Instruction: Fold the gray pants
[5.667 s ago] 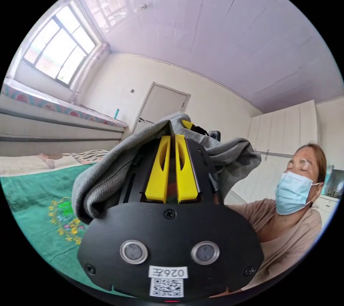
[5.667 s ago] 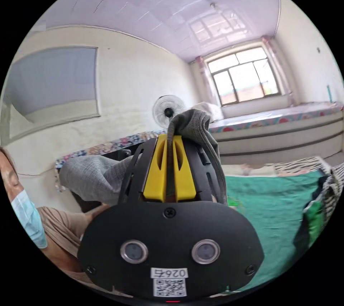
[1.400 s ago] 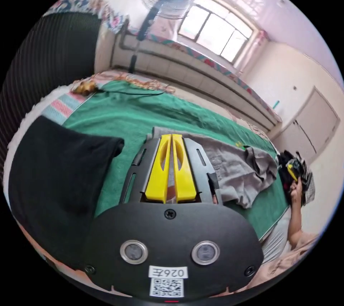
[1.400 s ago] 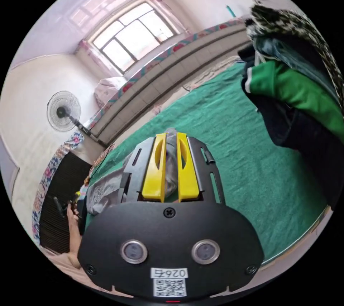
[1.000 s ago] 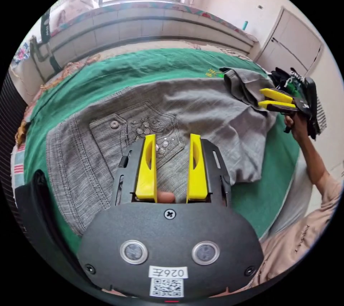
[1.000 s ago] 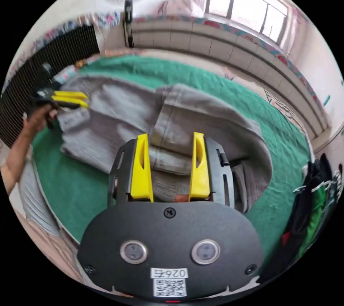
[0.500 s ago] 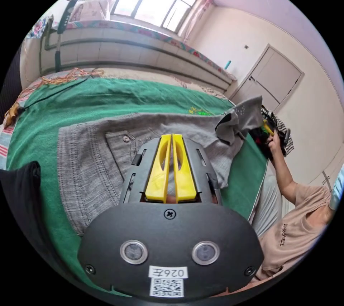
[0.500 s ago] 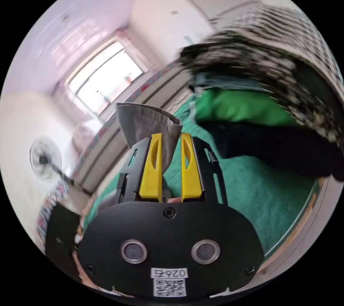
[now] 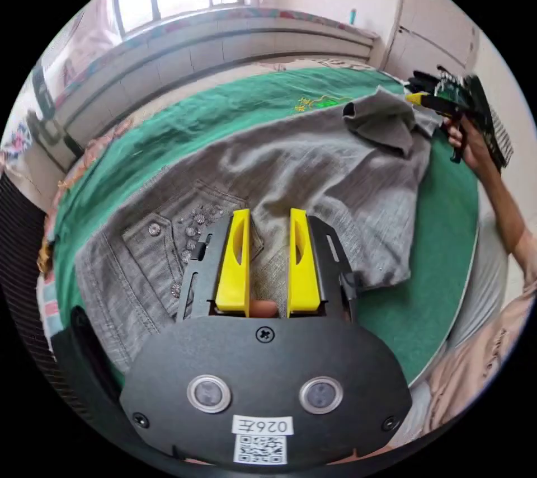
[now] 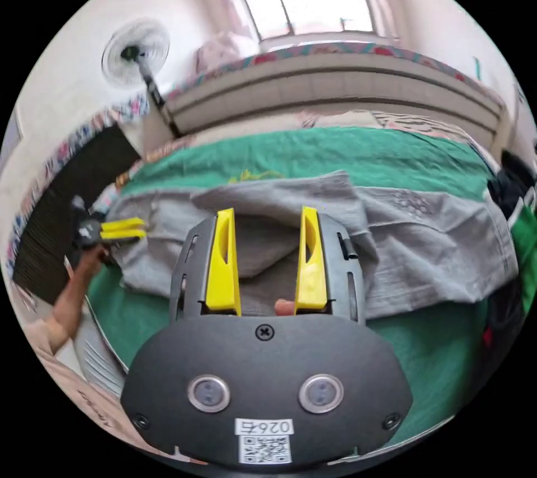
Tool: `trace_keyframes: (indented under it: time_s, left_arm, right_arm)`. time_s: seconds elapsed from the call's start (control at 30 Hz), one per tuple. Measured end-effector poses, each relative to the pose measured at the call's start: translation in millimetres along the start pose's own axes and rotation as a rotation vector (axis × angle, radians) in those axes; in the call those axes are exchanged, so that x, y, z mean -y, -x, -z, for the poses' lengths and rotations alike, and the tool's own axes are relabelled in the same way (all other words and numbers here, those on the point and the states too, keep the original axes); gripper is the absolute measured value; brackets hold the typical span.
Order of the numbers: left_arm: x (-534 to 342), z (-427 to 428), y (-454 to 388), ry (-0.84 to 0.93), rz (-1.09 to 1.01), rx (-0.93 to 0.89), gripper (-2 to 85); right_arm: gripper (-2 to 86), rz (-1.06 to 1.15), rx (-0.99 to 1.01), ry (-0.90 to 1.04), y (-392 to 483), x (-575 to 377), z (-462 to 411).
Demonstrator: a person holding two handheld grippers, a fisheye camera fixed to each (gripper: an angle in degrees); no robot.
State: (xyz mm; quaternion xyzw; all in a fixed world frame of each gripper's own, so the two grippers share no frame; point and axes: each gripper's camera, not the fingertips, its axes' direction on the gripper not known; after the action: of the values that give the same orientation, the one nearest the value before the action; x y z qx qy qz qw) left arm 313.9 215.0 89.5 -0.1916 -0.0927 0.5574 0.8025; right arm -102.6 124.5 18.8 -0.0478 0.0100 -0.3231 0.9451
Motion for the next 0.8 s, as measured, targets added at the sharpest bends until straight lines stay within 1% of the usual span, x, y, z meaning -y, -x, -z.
trace_keyframes:
  time_s: [0.03, 0.07, 0.1, 0.13, 0.2, 0.23, 0.27, 0.33, 0.37, 0.43, 0.5, 0.67, 0.73, 0.8]
  left_arm:
    - [1, 1, -6, 0.008, -0.028, 0.035, 5.6]
    - [3, 5, -19, 0.010, -0.090, 0.098, 3.1]
    - [5, 8, -29, 0.014, -0.130, 0.145, 1.2]
    - [6, 9, -33, 0.016, -0.144, 0.162, 0.8]
    - [8, 19, -40, 0.002, -0.167, 0.198, -0.1]
    - [8, 22, -40, -0.007, -0.163, 0.197, -0.3]
    - [7, 29, -37, -0.029, -0.142, 0.181, -0.4]
    - [5, 39, -27, -0.067, -0.097, 0.124, -0.5]
    - [2, 44, -18, -0.092, -0.061, 0.069, -0.6]
    - [-1, 47, -5, -0.112, -0.005, -0.019, -0.6]
    - [-5, 45, 6, -0.128, 0.047, -0.085, -0.6]
    - [-6, 41, 14, -0.127, 0.071, -0.125, -0.7]
    - [-8, 44, 21, -0.144, 0.071, -0.160, -0.7]
    - [-14, 51, 36, -0.191, 0.093, -0.247, -0.7]
  right_arm:
    - [14.6, 0.086, -0.086, 0.111, 39, -3, -40]
    - [14.7, 0.132, -0.146, 0.167, 57, -5, -57]
    - [12.3, 0.212, -0.222, 0.151, 88, -11, -64]
    - [7.5, 0.227, -0.242, 0.145, 106, -11, -55]
    - [0.0, 0.213, -0.346, 0.138, 119, -7, -41]
    - [-0.9, 0.217, -0.334, 0.094, 121, -5, -22]
    - [-1.1, 0.204, -0.318, 0.072, 120, -3, -12]
    - [-1.5, 0.121, -0.215, -0.005, 101, 9, 39]
    - [-1.5, 0.098, -0.186, -0.030, 93, 12, 54]
    - [-1.6, 0.000, -0.073, -0.105, 57, 22, 109]
    - [-1.6, -0.065, -0.010, -0.152, 29, 27, 148]
    - [-1.6, -0.206, 0.142, -0.260, -42, 40, 243]
    - [-1.6, -0.268, 0.234, -0.305, -85, 46, 287]
    - [-1.5, -0.332, 0.321, -0.361, -122, 45, 320]
